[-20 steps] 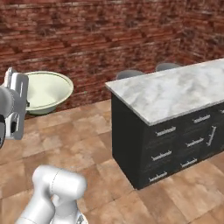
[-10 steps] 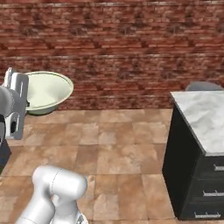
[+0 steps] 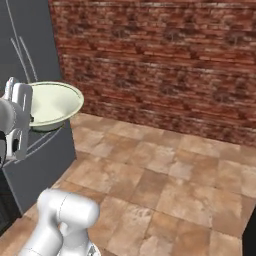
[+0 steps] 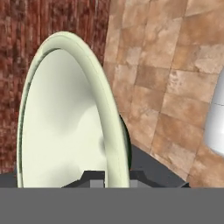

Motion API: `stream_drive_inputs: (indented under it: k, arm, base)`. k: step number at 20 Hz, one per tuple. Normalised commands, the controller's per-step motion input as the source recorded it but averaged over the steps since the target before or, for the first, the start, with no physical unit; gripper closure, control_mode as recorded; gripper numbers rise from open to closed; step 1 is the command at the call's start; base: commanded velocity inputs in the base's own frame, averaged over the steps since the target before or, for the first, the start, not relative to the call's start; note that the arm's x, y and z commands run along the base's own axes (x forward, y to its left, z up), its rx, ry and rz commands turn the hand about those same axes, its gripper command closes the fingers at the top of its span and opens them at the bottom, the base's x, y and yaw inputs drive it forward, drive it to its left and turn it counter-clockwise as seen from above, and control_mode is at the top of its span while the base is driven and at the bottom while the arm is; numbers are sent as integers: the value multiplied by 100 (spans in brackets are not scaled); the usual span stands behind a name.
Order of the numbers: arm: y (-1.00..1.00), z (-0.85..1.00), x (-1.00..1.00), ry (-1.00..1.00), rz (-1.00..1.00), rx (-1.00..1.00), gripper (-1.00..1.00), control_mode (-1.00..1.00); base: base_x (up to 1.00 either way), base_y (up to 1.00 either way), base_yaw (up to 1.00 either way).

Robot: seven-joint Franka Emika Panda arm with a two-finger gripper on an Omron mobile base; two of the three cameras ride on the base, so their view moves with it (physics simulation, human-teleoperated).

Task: Pick the mug and place it in the sink. Pick the bowl and place it in the open cabinet and then close the cabinet.

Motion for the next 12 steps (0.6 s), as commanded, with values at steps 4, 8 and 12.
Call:
stream_drive_inputs:
  k: [4,8,12]
  arm:
    - [0,0,0,0,0,0,100,100]
    - [0,0,0,0,0,0,100,100]
    - [0,0,0,0,0,0,100,100]
  base:
    - [22,-20,59]
    - [1,-34,52]
    - [-1,-12,42]
